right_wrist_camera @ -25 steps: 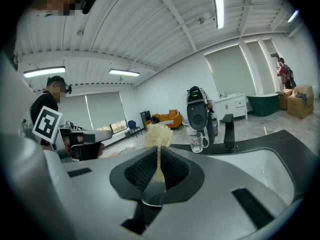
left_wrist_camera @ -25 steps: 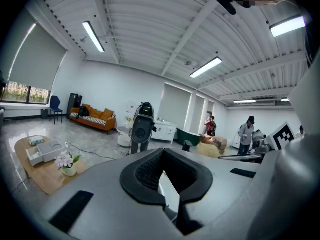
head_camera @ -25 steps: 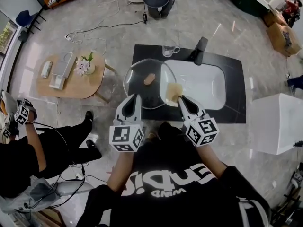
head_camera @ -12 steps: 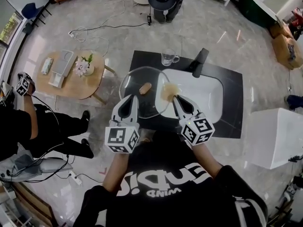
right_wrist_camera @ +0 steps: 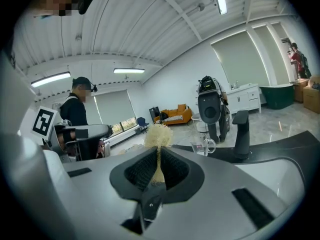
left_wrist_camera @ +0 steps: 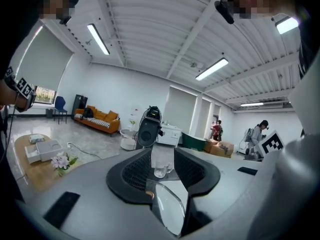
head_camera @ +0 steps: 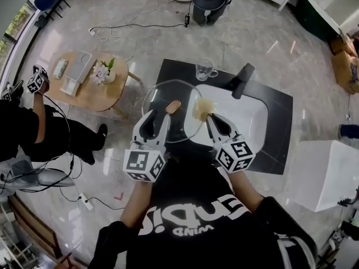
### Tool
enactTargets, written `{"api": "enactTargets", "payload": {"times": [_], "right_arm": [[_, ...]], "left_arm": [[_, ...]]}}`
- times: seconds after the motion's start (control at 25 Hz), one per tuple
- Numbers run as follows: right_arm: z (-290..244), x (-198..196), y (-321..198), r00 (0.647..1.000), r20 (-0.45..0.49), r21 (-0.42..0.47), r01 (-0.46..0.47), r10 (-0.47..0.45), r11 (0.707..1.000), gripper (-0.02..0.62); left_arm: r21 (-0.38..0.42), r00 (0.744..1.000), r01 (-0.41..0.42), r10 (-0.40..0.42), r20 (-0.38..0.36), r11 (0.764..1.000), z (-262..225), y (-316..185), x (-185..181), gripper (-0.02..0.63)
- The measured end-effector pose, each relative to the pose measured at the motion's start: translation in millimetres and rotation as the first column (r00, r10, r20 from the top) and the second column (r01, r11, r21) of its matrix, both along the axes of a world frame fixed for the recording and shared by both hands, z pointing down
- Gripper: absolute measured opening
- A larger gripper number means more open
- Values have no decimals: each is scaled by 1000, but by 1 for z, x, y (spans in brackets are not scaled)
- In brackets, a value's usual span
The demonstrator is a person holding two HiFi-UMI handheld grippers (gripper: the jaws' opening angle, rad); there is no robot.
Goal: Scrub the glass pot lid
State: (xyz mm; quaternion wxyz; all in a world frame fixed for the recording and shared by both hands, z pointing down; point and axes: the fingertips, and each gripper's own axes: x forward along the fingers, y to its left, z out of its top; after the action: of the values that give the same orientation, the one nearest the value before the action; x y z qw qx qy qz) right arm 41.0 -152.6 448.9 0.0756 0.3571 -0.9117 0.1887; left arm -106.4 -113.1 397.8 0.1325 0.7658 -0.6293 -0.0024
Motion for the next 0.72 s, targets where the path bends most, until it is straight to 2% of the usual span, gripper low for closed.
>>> {"api": "enactTargets", "payload": {"times": [0.16,0.4,0.72], "right_arm": [[6,-8,0,1000,-18,-5,6,-6,1000,25],[7,-11,-7,998,-22,-5,-54,53,999,25],[2,-6,-17,992,-16,8,-122,122,992,25]], "left_arm": [[-21,999,-36,37,20,999,7,-4,-3,146],[-105,984,-130,141,106,986,34,-17,-5,146],[-236,943,-244,287,167,941,94,-38,3,149]]}}
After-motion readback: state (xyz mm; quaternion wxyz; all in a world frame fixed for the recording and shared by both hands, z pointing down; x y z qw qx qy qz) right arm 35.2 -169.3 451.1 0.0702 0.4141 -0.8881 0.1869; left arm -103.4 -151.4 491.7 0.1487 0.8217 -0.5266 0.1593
